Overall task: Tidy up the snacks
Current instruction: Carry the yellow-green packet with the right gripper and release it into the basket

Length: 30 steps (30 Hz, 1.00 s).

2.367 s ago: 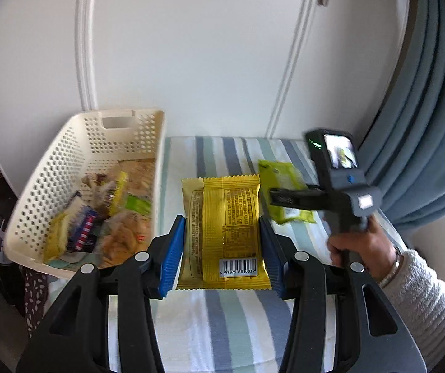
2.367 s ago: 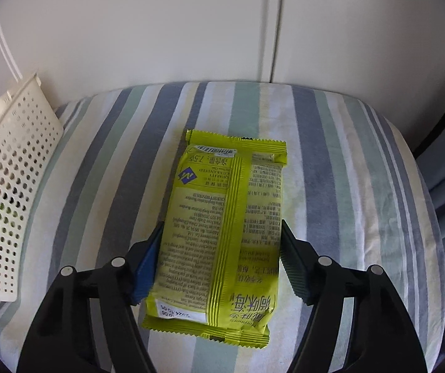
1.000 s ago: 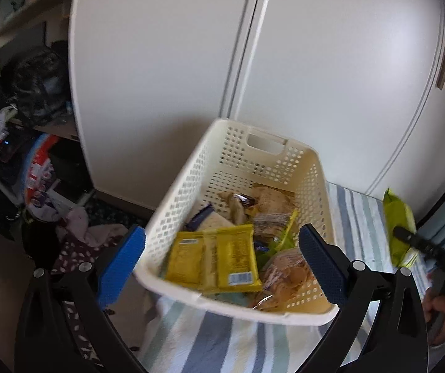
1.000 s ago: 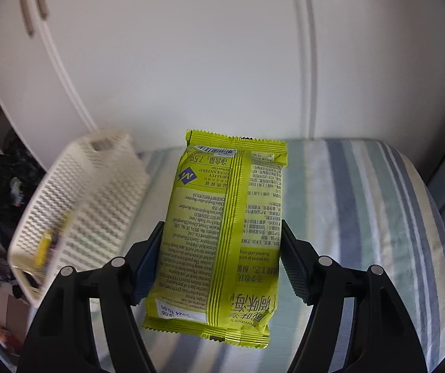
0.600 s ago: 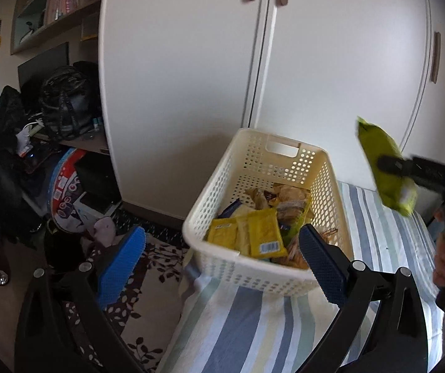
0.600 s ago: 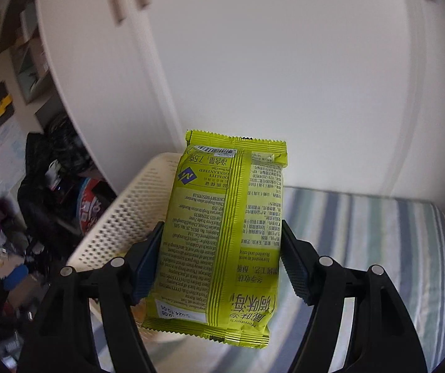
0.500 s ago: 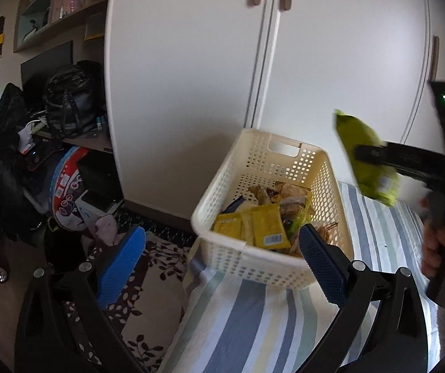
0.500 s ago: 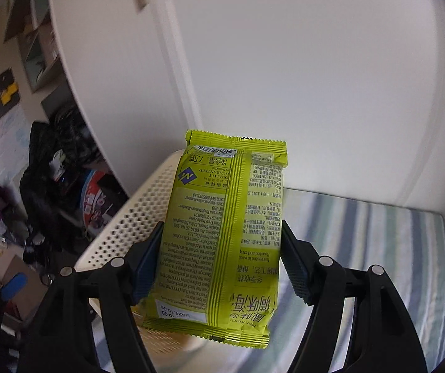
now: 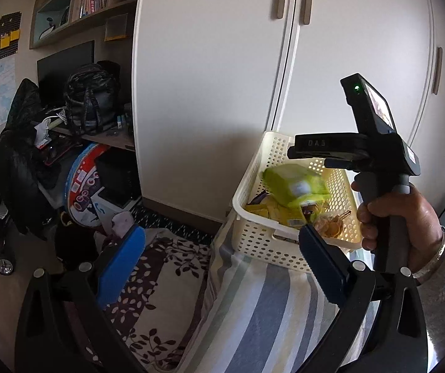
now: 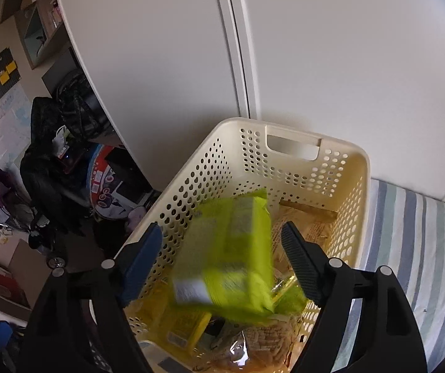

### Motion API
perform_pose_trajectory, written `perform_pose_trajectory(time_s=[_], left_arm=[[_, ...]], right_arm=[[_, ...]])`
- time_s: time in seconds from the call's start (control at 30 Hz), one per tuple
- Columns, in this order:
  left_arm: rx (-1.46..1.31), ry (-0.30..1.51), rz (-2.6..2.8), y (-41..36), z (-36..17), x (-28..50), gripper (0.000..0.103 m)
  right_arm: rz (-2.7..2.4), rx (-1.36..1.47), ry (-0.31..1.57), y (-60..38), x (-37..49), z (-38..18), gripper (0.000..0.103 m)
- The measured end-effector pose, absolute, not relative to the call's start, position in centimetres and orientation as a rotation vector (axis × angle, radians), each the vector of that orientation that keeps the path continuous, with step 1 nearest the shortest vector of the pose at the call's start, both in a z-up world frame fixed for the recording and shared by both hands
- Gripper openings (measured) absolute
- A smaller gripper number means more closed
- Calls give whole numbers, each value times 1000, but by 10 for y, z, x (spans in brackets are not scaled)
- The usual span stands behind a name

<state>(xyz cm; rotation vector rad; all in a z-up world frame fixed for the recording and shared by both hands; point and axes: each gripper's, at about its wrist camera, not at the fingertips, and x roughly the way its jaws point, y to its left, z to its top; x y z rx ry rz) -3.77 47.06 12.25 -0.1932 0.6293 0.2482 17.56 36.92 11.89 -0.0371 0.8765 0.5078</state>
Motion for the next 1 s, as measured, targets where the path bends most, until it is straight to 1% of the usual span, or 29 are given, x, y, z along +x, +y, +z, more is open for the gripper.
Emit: perform_pose_trajectory(time_s=[0.23, 0.4, 0.53, 0.63, 0.73, 0.87, 0.93, 1.0], left_arm=[[-202, 628, 223, 465, 121, -36, 100], [-191, 628, 201, 456, 122, -33, 100], [-185, 629, 199, 453, 122, -36, 100], [-184, 631, 206, 454, 122, -39, 100], [-193, 637, 217, 458, 122, -42, 100], [-191, 638, 224, 459, 122, -45, 100], [-191, 636, 223, 458, 123, -45, 100], [-180, 632, 229, 454, 124, -46, 100]], right_arm=[[510, -35, 858, 340, 163, 123, 79], [587, 46, 925, 331, 163, 116, 79], [606, 38, 949, 340, 161, 105, 79], [738, 86, 1017, 352, 156, 95, 80], [864, 164, 1036, 353, 148, 96, 80], [832, 161, 952, 336, 135, 115, 80], [797, 144, 908, 325, 129, 124, 82], [756, 137, 864, 311, 121, 132, 87]])
